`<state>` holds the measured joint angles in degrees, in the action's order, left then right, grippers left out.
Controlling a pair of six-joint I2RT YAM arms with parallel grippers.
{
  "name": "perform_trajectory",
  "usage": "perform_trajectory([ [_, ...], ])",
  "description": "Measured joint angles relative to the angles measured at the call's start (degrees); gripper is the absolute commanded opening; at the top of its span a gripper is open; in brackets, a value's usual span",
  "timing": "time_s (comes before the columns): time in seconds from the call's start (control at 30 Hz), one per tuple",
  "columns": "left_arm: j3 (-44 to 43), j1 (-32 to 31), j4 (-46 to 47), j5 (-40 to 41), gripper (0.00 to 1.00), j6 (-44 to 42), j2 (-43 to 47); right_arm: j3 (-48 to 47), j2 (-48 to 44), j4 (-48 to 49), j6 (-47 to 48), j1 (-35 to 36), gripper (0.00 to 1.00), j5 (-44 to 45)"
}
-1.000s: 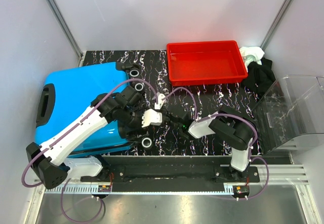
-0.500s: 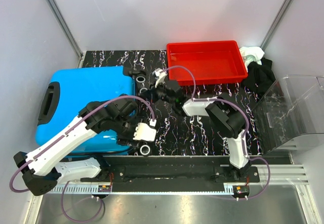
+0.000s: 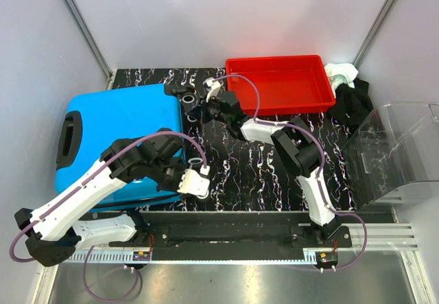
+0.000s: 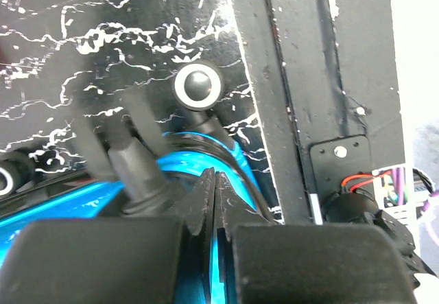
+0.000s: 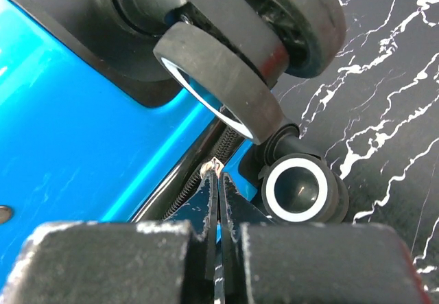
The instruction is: Open, take out, and arrange the luggage
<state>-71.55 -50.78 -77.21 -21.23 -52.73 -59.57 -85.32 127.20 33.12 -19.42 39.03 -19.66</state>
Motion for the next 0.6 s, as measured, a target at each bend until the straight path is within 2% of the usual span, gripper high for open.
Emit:
perform_trajectory([
  [0.17, 0.15, 0.00, -0.24, 1.07, 0.00, 1.01, 0.81, -1.86, 1.46, 0.00, -0.66, -0.20, 0.00, 0.00],
  [0.3, 0.79, 2.40, -0.26, 7.72, 0.00, 4.33, 2.69, -1.88, 1.49, 0.02, -1.22, -0.22, 0.00, -0.02],
  [0.4, 0.70, 9.20, 0.70, 6.97, 0.00, 8.04, 4.04, -1.88, 1.49, 0.02, -1.20, -0.24, 0.00, 0.52],
  [0.47, -0.74, 15.87, 2.25, 6.36, 0.01, 10.71, 4.59, -1.88, 1.51, 0.09, -0.96, -0.24, 0.00, 1.16],
  [0.6, -2.05, 33.29, 10.45, 20.00, 0.03, 13.88, 5.79, -1.81, 1.51, -0.17, -0.24, -0.39, 0.00, 1.55],
])
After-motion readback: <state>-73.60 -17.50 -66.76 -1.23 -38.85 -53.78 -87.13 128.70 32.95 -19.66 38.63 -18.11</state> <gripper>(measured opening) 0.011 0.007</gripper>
